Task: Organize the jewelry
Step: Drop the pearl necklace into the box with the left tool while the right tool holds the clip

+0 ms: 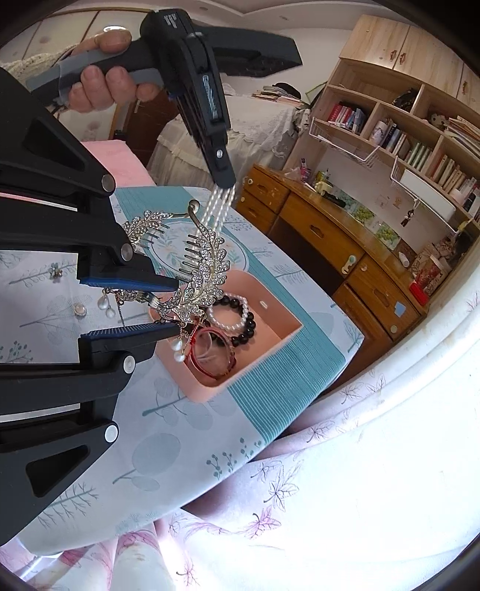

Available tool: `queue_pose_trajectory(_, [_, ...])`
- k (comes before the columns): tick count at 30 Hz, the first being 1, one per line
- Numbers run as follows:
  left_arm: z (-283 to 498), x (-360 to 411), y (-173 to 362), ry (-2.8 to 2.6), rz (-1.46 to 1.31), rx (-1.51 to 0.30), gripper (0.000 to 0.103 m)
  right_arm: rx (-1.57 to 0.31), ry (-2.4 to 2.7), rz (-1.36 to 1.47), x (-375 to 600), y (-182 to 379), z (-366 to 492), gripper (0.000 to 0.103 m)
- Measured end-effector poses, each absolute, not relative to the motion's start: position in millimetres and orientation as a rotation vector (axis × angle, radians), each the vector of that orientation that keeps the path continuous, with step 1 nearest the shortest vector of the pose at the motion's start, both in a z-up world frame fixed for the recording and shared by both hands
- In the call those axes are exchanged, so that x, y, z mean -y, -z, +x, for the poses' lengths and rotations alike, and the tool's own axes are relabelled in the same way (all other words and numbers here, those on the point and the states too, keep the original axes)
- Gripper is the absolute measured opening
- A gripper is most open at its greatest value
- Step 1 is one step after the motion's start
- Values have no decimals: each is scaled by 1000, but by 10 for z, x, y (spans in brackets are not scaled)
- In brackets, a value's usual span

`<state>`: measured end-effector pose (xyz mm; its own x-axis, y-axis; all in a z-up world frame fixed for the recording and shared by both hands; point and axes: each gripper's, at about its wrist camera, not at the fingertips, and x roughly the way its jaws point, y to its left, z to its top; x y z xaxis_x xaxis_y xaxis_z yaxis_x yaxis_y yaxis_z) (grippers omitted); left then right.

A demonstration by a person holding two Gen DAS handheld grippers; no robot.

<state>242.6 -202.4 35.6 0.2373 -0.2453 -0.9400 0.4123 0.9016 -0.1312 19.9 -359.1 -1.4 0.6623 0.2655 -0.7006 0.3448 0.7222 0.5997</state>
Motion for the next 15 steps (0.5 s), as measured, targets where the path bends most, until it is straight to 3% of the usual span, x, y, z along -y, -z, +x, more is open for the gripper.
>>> queue_pose_trajectory(13, [2671, 2368, 344, 424, 201, -1309, 5, -857, 169, 783, 3854, 5, 584, 16])
queue_pose_trajectory(15, [2698, 2333, 396, 420, 195, -1332, 21, -869, 175, 785, 3865, 49, 646, 16])
